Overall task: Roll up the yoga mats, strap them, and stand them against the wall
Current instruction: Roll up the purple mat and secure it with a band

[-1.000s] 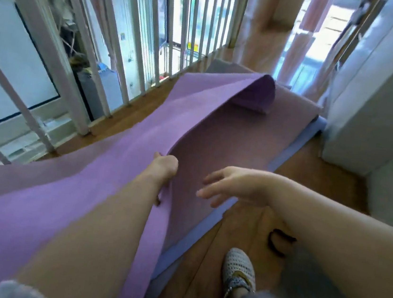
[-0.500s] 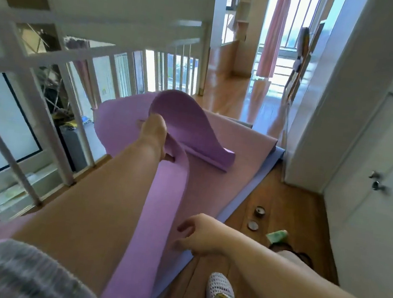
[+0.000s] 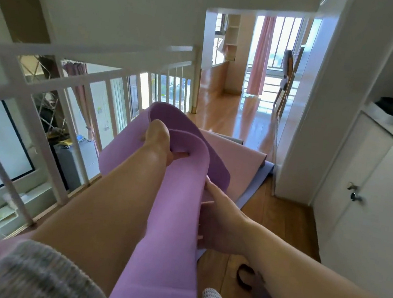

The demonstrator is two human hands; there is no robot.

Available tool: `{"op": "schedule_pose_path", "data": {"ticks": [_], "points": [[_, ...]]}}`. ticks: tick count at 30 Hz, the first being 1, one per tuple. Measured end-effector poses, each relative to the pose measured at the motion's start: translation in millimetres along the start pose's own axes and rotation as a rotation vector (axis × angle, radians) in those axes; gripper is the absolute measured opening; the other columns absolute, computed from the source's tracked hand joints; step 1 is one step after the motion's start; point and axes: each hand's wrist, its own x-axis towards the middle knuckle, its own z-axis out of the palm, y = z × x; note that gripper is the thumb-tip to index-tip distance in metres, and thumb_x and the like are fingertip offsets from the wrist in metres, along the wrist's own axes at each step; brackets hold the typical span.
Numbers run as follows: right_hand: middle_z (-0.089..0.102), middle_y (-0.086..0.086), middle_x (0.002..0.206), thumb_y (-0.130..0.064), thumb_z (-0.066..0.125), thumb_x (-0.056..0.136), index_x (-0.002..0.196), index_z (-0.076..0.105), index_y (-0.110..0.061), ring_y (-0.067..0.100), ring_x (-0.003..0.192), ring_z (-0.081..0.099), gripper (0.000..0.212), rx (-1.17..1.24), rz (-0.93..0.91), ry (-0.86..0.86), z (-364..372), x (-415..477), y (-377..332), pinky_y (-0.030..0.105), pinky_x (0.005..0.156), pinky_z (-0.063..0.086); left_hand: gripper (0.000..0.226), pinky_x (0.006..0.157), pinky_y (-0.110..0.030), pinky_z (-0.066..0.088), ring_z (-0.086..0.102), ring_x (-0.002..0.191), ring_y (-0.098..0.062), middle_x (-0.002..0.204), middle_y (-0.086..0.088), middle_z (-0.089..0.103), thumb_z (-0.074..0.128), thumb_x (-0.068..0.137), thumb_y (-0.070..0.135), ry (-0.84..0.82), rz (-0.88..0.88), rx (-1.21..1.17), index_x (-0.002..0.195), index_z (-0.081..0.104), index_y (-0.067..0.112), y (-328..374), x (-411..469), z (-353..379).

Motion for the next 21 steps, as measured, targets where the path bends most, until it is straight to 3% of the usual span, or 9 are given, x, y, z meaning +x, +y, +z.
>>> {"op": "schedule_pose_path", "data": {"ticks": [2, 3, 6, 8, 10, 12, 15, 18, 21], "points": [[0.067, 0.012, 0.117, -0.086, 0.032, 0.076, 0.125, 0.059, -0.006, 0.031, 0.111, 0.063, 0.097, -0.048, 0.007, -0.068, -2.3, -12.3, -7.9, 0.045, 0.088, 0.052, 0.020, 0.062, -0.061, 0.053, 0.056, 0.082, -0.037, 0.102, -0.020, 0.053, 0.037, 0.095, 0.022, -0.020, -0.020, -0.020, 0.102, 0.051, 0.009, -2.5, -10.8, 3.1], [0.067, 0.012, 0.114, -0.082, 0.038, 0.077, 0.122, 0.060, -0.006, 0.030, 0.106, 0.064, 0.091, -0.104, 0.011, -0.077, -1.3, -18.5, -11.2, 0.044, 0.087, 0.053, 0.018, 0.065, -0.059, 0.053, 0.057, 0.082, -0.036, 0.098, -0.019, 0.053, 0.038, 0.095, 0.023, -0.018, -0.034, -0.040, 0.092, 0.048, 0.009, -4.6, -13.4, 4.0], [0.063, 0.011, 0.094, -0.031, 0.065, 0.087, 0.109, 0.059, -0.004, 0.020, 0.077, 0.065, 0.036, -0.394, -0.006, 0.048, 7.3, -38.9, -24.6, 0.033, 0.071, 0.057, 0.019, 0.082, -0.061, 0.051, 0.060, 0.092, -0.036, 0.104, -0.018, 0.057, 0.040, 0.093, 0.025, -0.020, -0.074, -0.069, 0.085, 0.047, 0.008, -5.6, -16.9, 4.8], [0.060, 0.009, 0.082, -0.007, 0.064, 0.085, 0.093, 0.058, -0.006, 0.015, 0.063, 0.059, 0.010, -0.671, -0.057, 0.291, 7.5, -46.0, -38.0, 0.021, 0.053, 0.052, 0.018, 0.079, -0.062, 0.052, 0.058, 0.094, -0.038, 0.108, -0.019, 0.053, 0.040, 0.094, 0.022, -0.019, -0.066, -0.089, 0.101, 0.049, 0.009, -0.4, -20.3, 5.8], [0.059, 0.011, 0.077, -0.005, 0.062, 0.084, 0.082, 0.059, -0.004, 0.019, 0.063, 0.057, 0.004, -0.921, -0.122, 0.529, -2.0, -48.2, -57.3, 0.017, 0.049, 0.046, 0.021, 0.069, -0.058, 0.054, 0.053, 0.079, -0.035, 0.096, -0.016, 0.050, 0.035, 0.095, 0.017, -0.030, -0.001, -0.044, 0.112, 0.044, 0.010, 11.9, -23.4, 4.7], [0.059, 0.009, 0.076, -0.004, 0.054, 0.085, 0.072, 0.059, -0.008, 0.026, 0.076, 0.059, 0.015, -1.030, -0.242, 0.739, -15.6, -50.0, -77.8, 0.023, 0.058, 0.045, 0.035, 0.064, -0.054, 0.053, 0.051, 0.076, -0.029, 0.091, -0.012, 0.046, 0.031, 0.095, 0.015, -0.067, 0.081, -0.010, 0.127, 0.041, 0.009, 28.6, -22.0, 1.6], [0.050, -0.001, 0.066, -0.003, 0.043, 0.088, 0.060, 0.048, -0.022, 0.027, 0.075, 0.051, 0.033, -0.958, -0.451, 1.038, -23.5, -55.3, -109.0, 0.027, 0.060, 0.036, 0.046, 0.060, -0.052, 0.052, 0.056, 0.081, -0.026, 0.087, -0.010, 0.048, 0.029, 0.093, 0.015, -0.125, 0.159, 0.077, 0.138, 0.038, 0.009, 54.0, -20.7, -4.4], [0.063, 0.003, 0.082, -0.002, 0.043, 0.088, 0.086, 0.068, -0.019, 0.029, 0.084, 0.058, 0.030, -0.927, -0.681, 1.131, -2.2, -54.1, -135.3, 0.025, 0.062, 0.037, 0.040, 0.064, -0.050, 0.053, 0.062, 0.079, -0.023, 0.078, -0.007, 0.053, 0.026, 0.091, 0.010, -0.105, 0.192, 0.117, 0.125, 0.046, 0.008, 71.3, -25.4, -25.4], [0.069, 0.001, 0.108, 0.001, 0.043, 0.090, 0.117, 0.067, -0.023, 0.025, 0.101, 0.061, 0.043, -1.107, -0.877, 1.157, 29.3, -50.9, -138.4, 0.023, 0.076, 0.039, 0.025, 0.058, -0.043, 0.049, 0.064, 0.075, -0.019, 0.083, -0.008, 0.059, 0.025, 0.090, 0.008, -0.102, 0.117, 0.221, 0.099, 0.049, 0.007, 71.5, -20.1, -70.3]]}}
